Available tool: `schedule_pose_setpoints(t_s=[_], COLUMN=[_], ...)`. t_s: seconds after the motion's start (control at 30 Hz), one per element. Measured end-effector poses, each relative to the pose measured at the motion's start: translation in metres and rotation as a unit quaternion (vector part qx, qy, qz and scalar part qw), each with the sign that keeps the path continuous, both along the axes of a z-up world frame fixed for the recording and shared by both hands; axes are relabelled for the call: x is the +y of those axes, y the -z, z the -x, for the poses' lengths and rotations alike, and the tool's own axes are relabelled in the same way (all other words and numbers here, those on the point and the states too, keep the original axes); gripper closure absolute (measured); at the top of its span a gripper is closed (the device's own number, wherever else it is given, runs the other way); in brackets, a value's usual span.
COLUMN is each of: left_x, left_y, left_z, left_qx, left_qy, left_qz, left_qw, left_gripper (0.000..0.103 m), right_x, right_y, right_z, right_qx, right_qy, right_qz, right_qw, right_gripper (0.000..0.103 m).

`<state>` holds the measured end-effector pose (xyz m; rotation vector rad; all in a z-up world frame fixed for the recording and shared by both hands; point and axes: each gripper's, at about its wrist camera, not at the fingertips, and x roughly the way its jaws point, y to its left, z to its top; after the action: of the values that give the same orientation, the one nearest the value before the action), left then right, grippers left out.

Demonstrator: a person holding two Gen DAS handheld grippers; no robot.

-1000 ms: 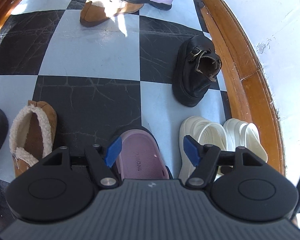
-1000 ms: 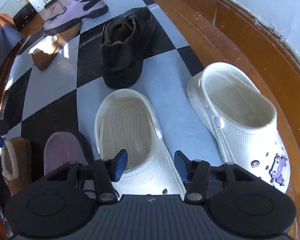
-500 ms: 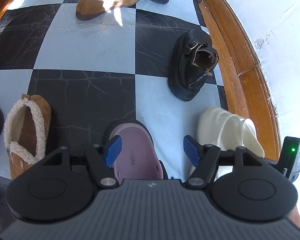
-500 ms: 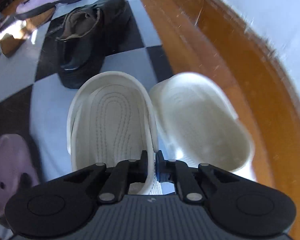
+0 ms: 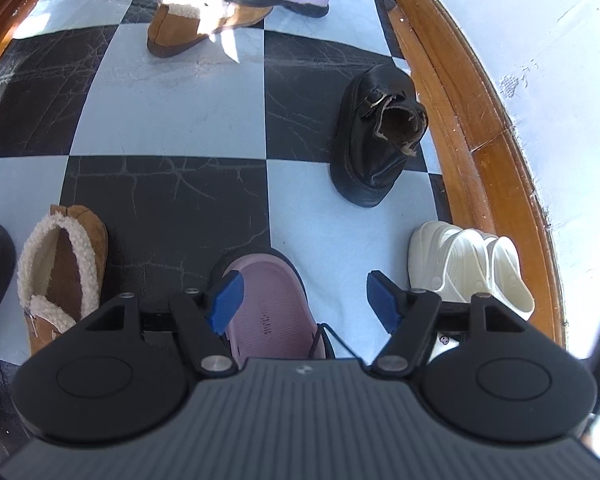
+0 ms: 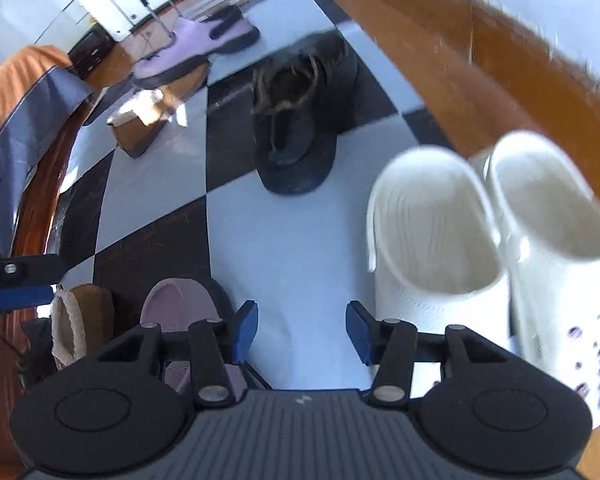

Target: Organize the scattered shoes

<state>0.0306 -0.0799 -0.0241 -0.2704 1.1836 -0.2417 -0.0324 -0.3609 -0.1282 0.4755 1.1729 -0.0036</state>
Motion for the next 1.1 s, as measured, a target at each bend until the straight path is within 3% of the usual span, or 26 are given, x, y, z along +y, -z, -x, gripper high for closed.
schedule_pose_setpoints(t_s=[0.03, 0.07, 0.1, 0.2, 0.33, 0.37, 0.43, 0.5, 0.57, 0.63, 0.73, 0.77, 0.9, 1.03, 1.1], left_x=[0.002, 0.005, 0.009, 0.017, 0.034, 0.043, 0.063, 0.082, 0.099, 0.116, 0.136, 0.143, 0.139, 0.128, 0.117], left_y=[-0.004, -0.006, -0.009, -0.016, -0.031, -0.034, -0.034, -0.031, -0.026, -0.026, -0.029, -0.03, -0.027, -0.014, -0.002], left_z=[0.0, -0.001, -0.001, 0.0, 0.004, 0.006, 0.006, 0.005, 0.004, 0.003, 0.002, 0.002, -0.007, -0.018, -0.023], left_qx=[-0.005, -0.005, -0.002, -0.003, -0.02, -0.023, -0.026, -0.023, -0.012, -0.007, 0.003, 0.007, 0.002, 0.017, 0.032], left_qy=[-0.001, -0.003, -0.008, -0.011, -0.019, -0.025, -0.044, -0.067, -0.087, -0.099, -0.12, -0.129, -0.138, -0.134, -0.119], left_qz=[0.001, 0.008, 0.019, 0.045, 0.056, 0.058, 0.055, 0.047, 0.047, 0.074, 0.118, 0.131, 0.102, 0.092, 0.084], left_qw=[1.0, 1.0, 0.9998, 0.9989, 0.9981, 0.9978, 0.9972, 0.9964, 0.9951, 0.9923, 0.9857, 0.9829, 0.9851, 0.9866, 0.9888], left_gripper=[0.036, 0.035, 0.035, 0.035, 0.035, 0.034, 0.03, 0.03, 0.03, 0.03, 0.028, 0.027, 0.022, 0.022, 0.022], right_x=[-0.004, -0.009, -0.016, -0.034, -0.05, -0.053, -0.054, -0.04, -0.02, 0.005, 0.031, 0.041, 0.069, 0.092, 0.086], right_y=[0.014, 0.025, 0.027, 0.027, 0.026, 0.026, 0.018, 0.0, -0.021, -0.046, -0.076, -0.085, -0.109, -0.101, -0.09], right_z=[-0.003, -0.004, -0.002, 0.006, 0.007, 0.006, 0.007, 0.005, 0.001, -0.01, -0.038, -0.056, -0.147, -0.217, -0.228], right_qx=[0.016, 0.026, 0.025, 0.014, 0.016, 0.015, 0.017, -0.002, -0.033, -0.046, -0.02, -0.008, 0.026, 0.087, 0.057], right_qy=[0.016, 0.032, 0.038, 0.024, 0.058, 0.063, 0.089, 0.078, 0.047, 0.005, -0.037, -0.053, -0.08, -0.094, -0.081], right_qz=[-0.005, -0.004, 0.008, 0.042, 0.103, 0.109, 0.088, 0.076, 0.068, 0.029, -0.03, -0.026, 0.076, 0.22, 0.231], right_qw=[1.0, 0.999, 0.999, 0.999, 0.993, 0.992, 0.992, 0.994, 0.996, 0.998, 0.999, 0.998, 0.994, 0.967, 0.968], right_gripper=[0.055, 0.088, 0.103, 0.103, 0.103, 0.101, 0.086, 0.05, 0.047, 0.047, 0.045, 0.043, 0.038, 0.034, 0.031])
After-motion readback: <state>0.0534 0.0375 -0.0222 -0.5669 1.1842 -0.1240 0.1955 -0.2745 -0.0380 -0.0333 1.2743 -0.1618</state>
